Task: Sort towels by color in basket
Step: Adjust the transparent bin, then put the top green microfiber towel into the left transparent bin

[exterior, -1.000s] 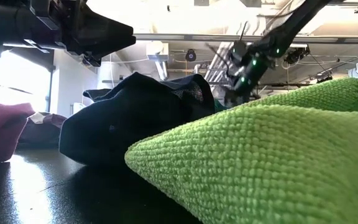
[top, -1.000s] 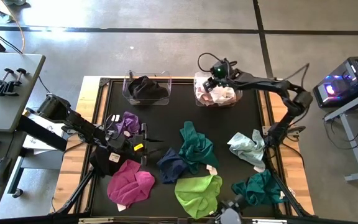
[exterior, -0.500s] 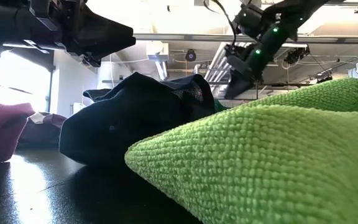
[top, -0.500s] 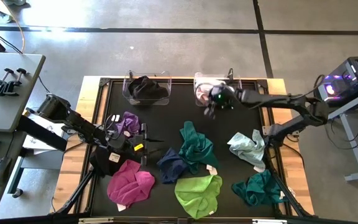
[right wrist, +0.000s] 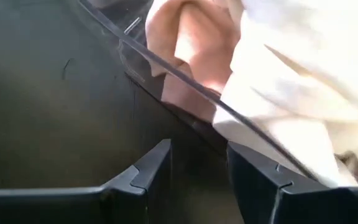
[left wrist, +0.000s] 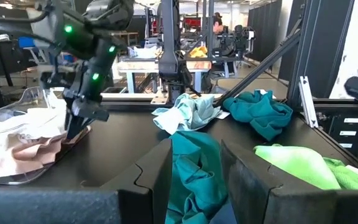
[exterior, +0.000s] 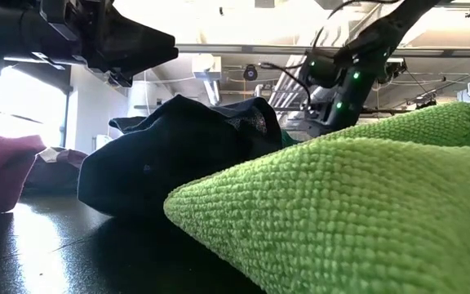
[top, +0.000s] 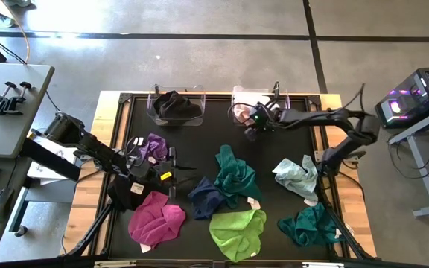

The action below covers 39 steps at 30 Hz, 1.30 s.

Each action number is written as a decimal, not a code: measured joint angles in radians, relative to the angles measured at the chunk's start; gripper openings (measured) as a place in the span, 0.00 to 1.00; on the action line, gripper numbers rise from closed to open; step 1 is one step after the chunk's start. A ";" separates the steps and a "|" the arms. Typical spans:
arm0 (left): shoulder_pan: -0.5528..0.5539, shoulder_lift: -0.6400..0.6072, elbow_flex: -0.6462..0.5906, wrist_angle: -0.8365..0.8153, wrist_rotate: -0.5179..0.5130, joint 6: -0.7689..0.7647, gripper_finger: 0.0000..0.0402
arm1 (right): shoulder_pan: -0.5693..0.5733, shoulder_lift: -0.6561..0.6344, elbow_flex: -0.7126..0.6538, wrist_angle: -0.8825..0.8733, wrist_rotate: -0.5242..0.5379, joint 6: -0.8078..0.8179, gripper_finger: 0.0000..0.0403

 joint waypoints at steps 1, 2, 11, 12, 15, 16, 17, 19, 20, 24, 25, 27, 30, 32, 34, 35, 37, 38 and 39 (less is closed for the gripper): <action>0.000 0.000 0.000 -0.002 0.000 0.005 0.30 | -0.006 0.013 0.000 0.021 -0.001 -0.012 0.37; 0.000 0.000 0.000 -0.003 0.000 0.005 0.30 | -0.010 0.023 0.000 0.051 -0.009 -0.034 0.37; 0.000 0.000 0.000 -0.005 0.000 0.006 0.30 | 0.033 0.012 0.027 0.053 0.025 -0.090 0.37; 0.000 0.000 0.000 -0.006 0.000 0.006 0.30 | 0.043 -0.002 0.030 0.054 0.045 -0.089 0.37; 0.000 0.000 0.000 -0.006 0.001 0.006 0.30 | 0.080 -0.047 0.036 0.041 0.119 -0.069 0.37; 0.000 0.000 0.000 -0.006 0.001 0.006 0.30 | 0.093 -0.061 0.036 0.022 0.147 -0.049 0.37; 0.000 0.000 0.000 -0.006 0.001 0.006 0.30 | 0.112 -0.074 0.036 0.006 0.174 -0.025 0.37; 0.000 0.000 0.000 -0.007 0.001 0.006 0.30 | 0.147 -0.097 0.035 -0.014 0.198 0.013 0.37; 0.000 0.000 0.000 -0.006 0.001 0.006 0.30 | 0.167 -0.103 0.035 -0.012 0.206 0.017 0.37; 0.000 0.000 0.000 -0.007 0.001 0.006 0.30 | 0.251 -0.104 0.035 -0.018 0.212 0.030 0.37; 0.000 0.000 0.000 -0.007 0.001 0.006 0.30 | 0.274 -0.104 0.035 -0.017 0.220 0.031 0.37; 0.000 0.000 0.000 -0.007 0.001 0.005 0.30 | 0.327 -0.104 0.035 -0.019 0.246 0.038 0.37; -0.004 0.000 0.000 -0.005 0.001 -0.002 0.30 | 0.423 -0.103 0.035 -0.024 0.317 0.089 0.37; -0.016 0.000 0.000 0.004 0.002 0.002 0.30 | 0.495 -0.108 0.035 -0.037 0.375 0.131 0.37; -0.030 0.000 0.002 0.010 0.003 0.016 0.30 | 0.567 -0.118 0.035 -0.060 0.416 0.168 0.37; -0.038 0.000 0.008 0.009 0.003 0.026 0.30 | 0.604 -0.124 0.035 -0.075 0.424 0.190 0.37; -0.050 0.000 0.026 0.011 0.003 0.042 0.30 | 0.679 -0.135 0.035 -0.100 0.431 0.239 0.37; -0.054 0.000 0.037 0.012 0.003 0.051 0.30 | 0.714 -0.138 0.035 -0.110 0.433 0.261 0.37; -0.056 0.000 0.050 0.011 0.004 0.060 0.30 | 0.750 -0.139 0.035 -0.122 0.441 0.286 0.37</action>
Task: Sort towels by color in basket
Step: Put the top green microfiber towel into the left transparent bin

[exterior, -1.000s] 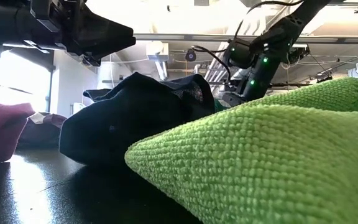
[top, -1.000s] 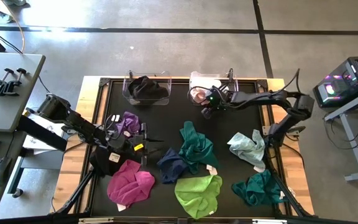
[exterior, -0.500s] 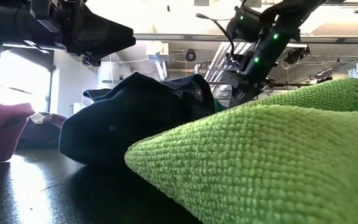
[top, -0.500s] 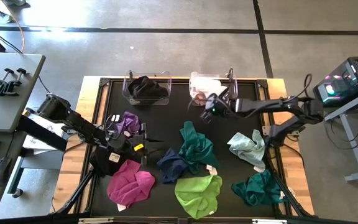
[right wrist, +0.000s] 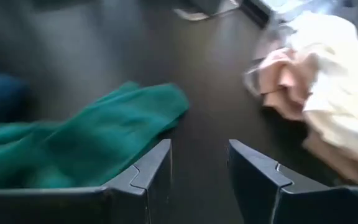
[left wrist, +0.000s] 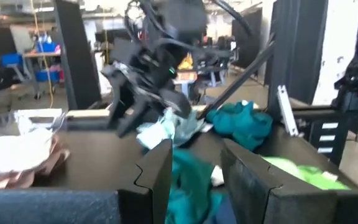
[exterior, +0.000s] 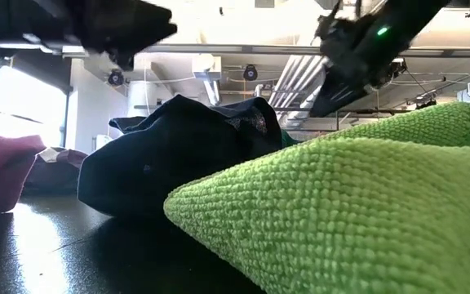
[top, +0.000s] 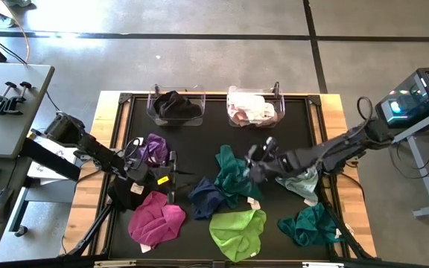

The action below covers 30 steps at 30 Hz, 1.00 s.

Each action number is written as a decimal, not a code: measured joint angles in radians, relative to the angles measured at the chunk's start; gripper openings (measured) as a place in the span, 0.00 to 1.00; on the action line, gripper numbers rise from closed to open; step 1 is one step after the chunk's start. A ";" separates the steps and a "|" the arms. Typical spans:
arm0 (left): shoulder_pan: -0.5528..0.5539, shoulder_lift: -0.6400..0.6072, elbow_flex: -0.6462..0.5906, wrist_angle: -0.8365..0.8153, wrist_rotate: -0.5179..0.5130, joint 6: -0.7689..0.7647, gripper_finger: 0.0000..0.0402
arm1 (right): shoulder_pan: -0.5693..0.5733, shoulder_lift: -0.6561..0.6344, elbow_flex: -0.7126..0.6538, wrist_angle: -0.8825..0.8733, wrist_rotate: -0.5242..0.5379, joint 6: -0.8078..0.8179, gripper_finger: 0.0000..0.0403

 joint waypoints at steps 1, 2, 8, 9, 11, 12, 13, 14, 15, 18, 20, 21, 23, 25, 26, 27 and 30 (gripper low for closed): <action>-0.002 0.000 0.015 0.000 0.006 0.010 0.30 | 0.033 -0.001 0.000 -0.016 0.012 0.031 0.37; -0.003 0.000 0.031 0.000 0.017 0.022 0.30 | 0.062 -0.001 0.000 -0.032 0.029 0.065 0.37; -0.001 0.000 0.108 -0.014 0.105 0.103 0.30 | 0.202 -0.002 -0.001 -0.103 0.053 0.220 0.37; 0.002 0.000 0.114 -0.014 0.112 0.104 0.30 | 0.220 -0.002 -0.001 -0.100 0.054 0.225 0.37; 0.014 0.000 0.119 -0.014 0.117 0.104 0.30 | 0.251 -0.002 -0.002 -0.068 0.059 0.223 0.37; 0.023 0.000 0.120 -0.016 0.117 0.108 0.30 | 0.264 0.000 -0.002 -0.044 0.061 0.220 0.37; 0.032 0.000 0.120 -0.017 0.116 0.116 0.30 | 0.274 0.003 -0.002 -0.014 0.062 0.215 0.37; 0.043 0.000 0.121 -0.016 0.115 0.119 0.30 | 0.280 0.009 -0.002 0.018 0.061 0.203 0.37; 0.053 0.002 0.121 -0.015 0.114 0.118 0.30 | 0.282 0.019 -0.002 0.054 0.063 0.178 0.37; 0.084 0.011 0.121 -0.021 0.112 0.095 0.31 | 0.271 0.064 -0.002 0.180 0.055 0.040 0.38; 0.099 0.018 0.121 -0.019 0.111 0.081 0.31 | 0.252 0.090 -0.002 0.240 0.001 -0.032 0.42; 0.105 0.024 0.121 -0.020 0.110 0.077 0.31 | 0.240 0.100 -0.002 0.256 -0.038 -0.048 0.45; 0.109 0.036 0.121 -0.028 0.110 0.077 0.31 | 0.207 0.123 -0.002 0.274 -0.120 -0.060 0.52; 0.110 0.051 0.121 -0.023 0.110 0.077 0.31 | 0.170 0.148 -0.002 0.271 -0.176 -0.065 0.60; 0.110 0.058 0.121 -0.024 0.109 0.076 0.31 | 0.151 0.162 -0.002 0.272 -0.205 -0.065 0.64; 0.110 0.067 0.121 -0.025 0.109 0.076 0.31 | 0.134 0.179 -0.002 0.275 -0.228 -0.065 0.67; 0.110 0.089 0.121 -0.025 0.109 0.076 0.31 | 0.089 0.243 -0.002 0.274 -0.261 -0.082 0.73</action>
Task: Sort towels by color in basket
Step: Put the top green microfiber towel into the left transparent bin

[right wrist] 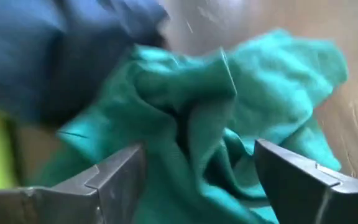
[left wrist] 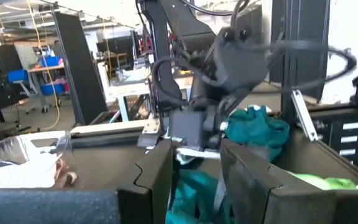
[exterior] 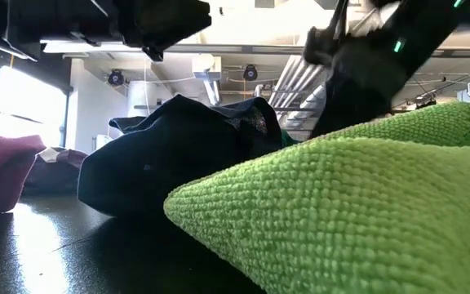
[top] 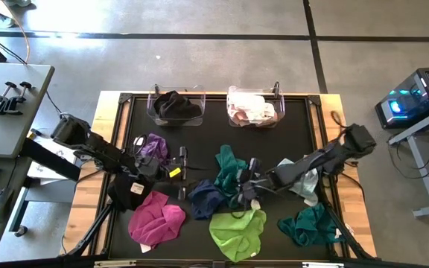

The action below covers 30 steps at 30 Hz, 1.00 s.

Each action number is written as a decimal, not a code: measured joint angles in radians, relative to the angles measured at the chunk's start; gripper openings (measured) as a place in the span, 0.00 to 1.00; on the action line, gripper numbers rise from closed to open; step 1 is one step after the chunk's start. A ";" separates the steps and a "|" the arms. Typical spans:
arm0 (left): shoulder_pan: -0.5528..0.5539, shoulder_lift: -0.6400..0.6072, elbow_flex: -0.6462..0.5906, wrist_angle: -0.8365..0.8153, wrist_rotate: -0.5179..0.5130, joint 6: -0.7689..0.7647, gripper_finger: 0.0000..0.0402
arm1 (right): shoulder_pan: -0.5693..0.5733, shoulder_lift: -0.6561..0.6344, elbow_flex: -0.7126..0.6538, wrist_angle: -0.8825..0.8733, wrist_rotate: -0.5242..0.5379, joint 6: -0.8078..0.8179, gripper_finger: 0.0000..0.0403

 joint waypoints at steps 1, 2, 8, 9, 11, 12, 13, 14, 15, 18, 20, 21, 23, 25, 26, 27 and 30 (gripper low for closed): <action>0.000 0.005 0.000 0.001 0.002 0.000 0.31 | -0.010 0.025 0.000 0.000 -0.001 -0.012 0.73; -0.001 0.008 0.000 0.004 0.011 0.001 0.31 | -0.017 0.049 0.000 0.001 0.000 -0.020 0.74; -0.016 0.009 0.000 0.002 0.148 0.161 0.31 | -0.039 0.184 0.003 0.174 -0.002 -0.037 0.63; -0.018 0.009 0.000 -0.010 0.174 0.228 0.31 | -0.035 0.202 0.004 0.230 0.003 -0.041 0.58; -0.026 0.009 0.000 -0.045 0.209 0.373 0.30 | -0.029 0.222 0.003 0.306 0.014 -0.062 0.48; -0.031 0.010 0.000 -0.054 0.212 0.415 0.29 | -0.025 0.225 0.001 0.326 0.030 -0.067 0.41; -0.035 0.010 0.000 -0.059 0.212 0.443 0.29 | -0.024 0.226 0.000 0.342 0.050 -0.070 0.35; -0.037 0.010 0.000 -0.063 0.209 0.461 0.28 | -0.021 0.223 0.000 0.351 0.070 -0.071 0.29; -0.038 0.009 0.000 -0.071 0.207 0.478 0.28 | -0.021 0.217 -0.002 0.357 0.088 -0.071 0.22; -0.052 0.010 0.001 -0.090 0.154 0.586 0.29 | -0.024 0.177 -0.002 0.403 0.145 -0.072 0.05; -0.069 0.014 0.026 -0.133 0.092 0.680 0.31 | -0.027 0.147 -0.002 0.437 0.173 -0.073 0.03; -0.076 0.015 0.038 -0.161 0.054 0.714 0.32 | -0.030 0.130 -0.002 0.454 0.178 -0.074 0.05; -0.085 0.015 0.070 -0.214 0.000 0.761 0.37 | -0.039 0.090 -0.002 0.489 0.181 -0.089 0.07; -0.085 0.014 0.100 -0.265 -0.014 0.783 0.42 | -0.051 0.056 -0.002 0.534 0.182 -0.100 0.07; -0.085 0.014 0.112 -0.288 -0.018 0.792 0.44 | -0.056 0.044 -0.001 0.560 0.180 -0.112 0.07; -0.085 0.015 0.123 -0.307 -0.021 0.801 0.47 | -0.061 0.033 -0.001 0.584 0.172 -0.130 0.06; -0.076 0.029 0.148 -0.337 -0.034 0.831 0.54 | -0.075 0.015 -0.001 0.698 0.098 -0.201 0.02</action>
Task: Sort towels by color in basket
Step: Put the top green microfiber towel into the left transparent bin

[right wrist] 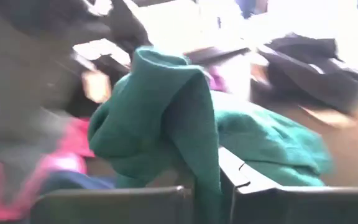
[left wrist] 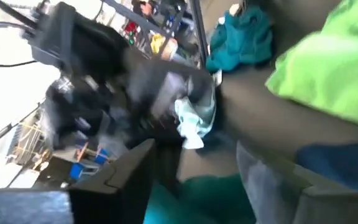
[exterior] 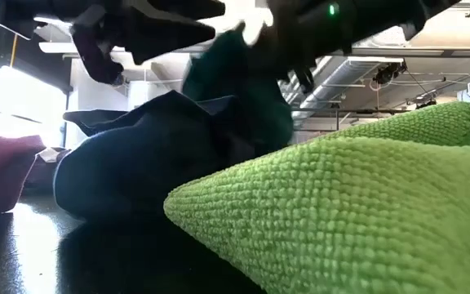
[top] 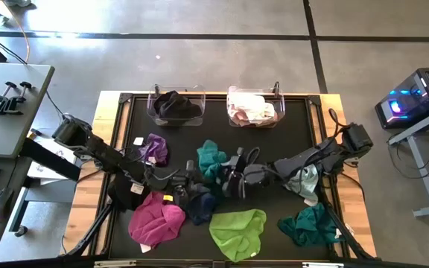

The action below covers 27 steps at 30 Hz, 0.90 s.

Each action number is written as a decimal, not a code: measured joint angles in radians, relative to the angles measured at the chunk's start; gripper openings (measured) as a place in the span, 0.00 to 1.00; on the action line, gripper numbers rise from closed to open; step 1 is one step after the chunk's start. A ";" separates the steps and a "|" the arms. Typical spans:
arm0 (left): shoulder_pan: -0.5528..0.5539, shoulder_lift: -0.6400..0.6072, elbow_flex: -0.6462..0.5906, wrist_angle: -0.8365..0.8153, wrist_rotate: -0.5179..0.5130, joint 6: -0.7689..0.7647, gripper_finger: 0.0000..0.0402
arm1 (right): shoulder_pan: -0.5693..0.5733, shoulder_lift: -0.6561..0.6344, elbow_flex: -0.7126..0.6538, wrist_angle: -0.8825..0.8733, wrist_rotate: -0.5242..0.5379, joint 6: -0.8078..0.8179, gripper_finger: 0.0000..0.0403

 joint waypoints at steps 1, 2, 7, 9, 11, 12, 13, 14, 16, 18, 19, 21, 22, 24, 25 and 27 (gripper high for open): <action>0.004 0.010 0.004 0.001 -0.019 0.015 0.56 | -0.005 -0.003 0.000 0.035 -0.032 -0.019 0.02; 0.009 0.020 0.008 0.009 -0.050 0.035 0.58 | -0.008 -0.003 0.001 0.067 -0.067 -0.030 0.02; 0.023 0.058 0.021 0.024 -0.221 0.090 0.59 | -0.023 -0.002 0.000 0.110 -0.123 -0.051 0.04; 0.024 0.080 0.021 0.060 -0.264 0.092 0.59 | -0.024 -0.002 0.000 0.108 -0.120 -0.044 0.04; 0.019 0.101 0.021 0.096 -0.288 0.109 0.58 | -0.024 -0.002 0.000 0.098 -0.118 -0.040 0.04; 0.011 0.111 0.020 0.115 -0.307 0.126 0.58 | -0.024 -0.002 0.000 0.091 -0.120 -0.031 0.03; 0.003 0.123 0.020 0.139 -0.330 0.151 0.57 | -0.023 -0.002 0.000 0.077 -0.114 -0.013 0.03; -0.005 0.132 0.020 0.167 -0.363 0.185 0.57 | -0.021 -0.002 0.000 0.064 -0.106 0.005 0.03; -0.029 0.140 0.021 0.205 -0.426 0.259 0.56 | -0.016 -0.002 0.000 0.030 -0.108 0.038 0.03; -0.044 0.143 0.025 0.213 -0.435 0.330 0.56 | -0.015 -0.002 0.001 0.018 -0.116 0.065 0.03; -0.050 0.143 0.025 0.208 -0.434 0.350 0.56 | -0.018 -0.002 0.001 0.020 -0.118 0.067 0.03; -0.050 0.143 0.025 0.205 -0.428 0.371 0.56 | -0.022 -0.001 0.001 0.039 -0.161 0.059 0.03; -0.043 0.143 0.026 0.195 -0.427 0.377 0.56 | -0.024 -0.001 0.001 0.055 -0.187 0.053 0.03; -0.028 0.145 0.026 0.185 -0.415 0.389 0.56 | -0.024 -0.001 0.001 0.083 -0.242 0.039 0.03; -0.019 0.144 0.026 0.175 -0.399 0.385 0.56 | -0.024 -0.001 0.001 0.090 -0.264 0.034 0.03; 0.003 0.144 0.026 0.166 -0.358 0.354 0.56 | -0.025 -0.001 0.000 0.099 -0.296 0.030 0.03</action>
